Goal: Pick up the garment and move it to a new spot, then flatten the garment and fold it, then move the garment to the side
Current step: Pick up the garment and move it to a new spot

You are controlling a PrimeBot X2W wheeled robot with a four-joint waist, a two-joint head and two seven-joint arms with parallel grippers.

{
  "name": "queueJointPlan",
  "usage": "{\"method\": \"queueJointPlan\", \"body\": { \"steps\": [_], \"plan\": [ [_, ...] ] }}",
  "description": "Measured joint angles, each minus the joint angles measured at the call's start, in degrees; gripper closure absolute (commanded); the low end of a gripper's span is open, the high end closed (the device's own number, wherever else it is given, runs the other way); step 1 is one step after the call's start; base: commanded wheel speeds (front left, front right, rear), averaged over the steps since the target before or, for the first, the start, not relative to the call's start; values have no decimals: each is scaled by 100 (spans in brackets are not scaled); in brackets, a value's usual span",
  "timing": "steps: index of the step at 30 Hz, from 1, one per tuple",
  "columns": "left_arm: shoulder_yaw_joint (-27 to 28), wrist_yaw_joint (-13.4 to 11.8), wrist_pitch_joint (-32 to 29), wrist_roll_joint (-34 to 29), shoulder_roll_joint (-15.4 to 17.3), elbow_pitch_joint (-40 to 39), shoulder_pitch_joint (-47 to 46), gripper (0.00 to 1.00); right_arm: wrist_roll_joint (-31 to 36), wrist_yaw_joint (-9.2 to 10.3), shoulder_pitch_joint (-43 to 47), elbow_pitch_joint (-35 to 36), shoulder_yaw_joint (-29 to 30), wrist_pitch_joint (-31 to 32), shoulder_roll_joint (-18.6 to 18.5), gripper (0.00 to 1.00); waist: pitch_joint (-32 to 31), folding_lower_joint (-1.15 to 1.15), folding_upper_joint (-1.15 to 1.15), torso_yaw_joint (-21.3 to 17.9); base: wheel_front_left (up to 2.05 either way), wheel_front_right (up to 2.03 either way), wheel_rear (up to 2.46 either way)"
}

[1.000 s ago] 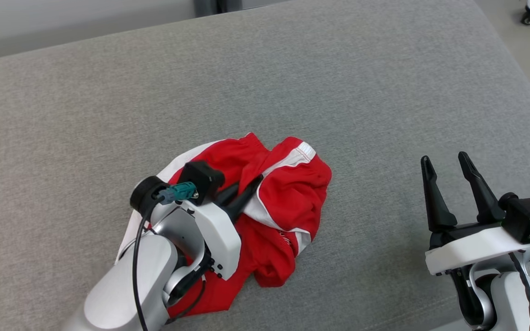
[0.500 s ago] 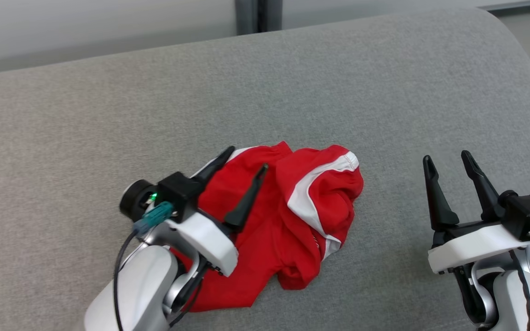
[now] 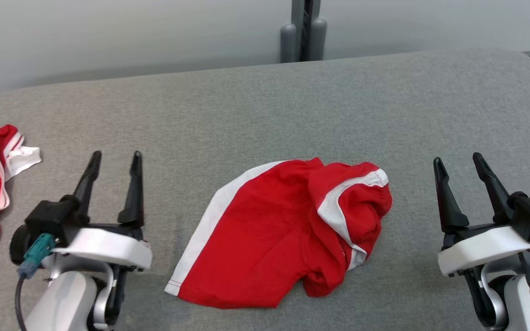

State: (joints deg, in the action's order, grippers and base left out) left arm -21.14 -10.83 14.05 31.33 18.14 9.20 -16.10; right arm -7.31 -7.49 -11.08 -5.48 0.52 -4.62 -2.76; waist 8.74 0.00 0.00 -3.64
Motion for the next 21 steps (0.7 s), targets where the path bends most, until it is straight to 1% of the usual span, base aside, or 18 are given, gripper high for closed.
{"method": "queueJointPlan", "body": {
  "steps": [2, 5, 10, 16, 21],
  "plan": [
    [109, -56, 15, 0, 91, -51, 110, 0, 32, 0, 30, 54, 46, 11, 0, 0, -44, 0, 0, 83, 0, 0, 0],
    [205, -137, 34, 1, 141, -153, 260, 0, 68, 0, 105, 97, 96, 65, 2, 0, -109, 0, 0, 201, 0, 0, 0],
    [337, -207, 45, -4, 275, -321, 543, 0, 80, 0, 196, 154, 147, 120, 0, 0, -238, 0, 0, 308, 0, 0, 0],
    [326, -294, -19, -25, 415, -591, 820, 0, 121, 0, 298, 177, 177, 194, 0, 0, -427, 0, 0, 335, 0, 0, 0],
    [294, -439, -181, -54, 497, -845, 1110, 0, 112, 0, 485, 176, 235, 242, -1, 0, -629, 0, 0, 324, 0, 0, 0]
  ]
}}
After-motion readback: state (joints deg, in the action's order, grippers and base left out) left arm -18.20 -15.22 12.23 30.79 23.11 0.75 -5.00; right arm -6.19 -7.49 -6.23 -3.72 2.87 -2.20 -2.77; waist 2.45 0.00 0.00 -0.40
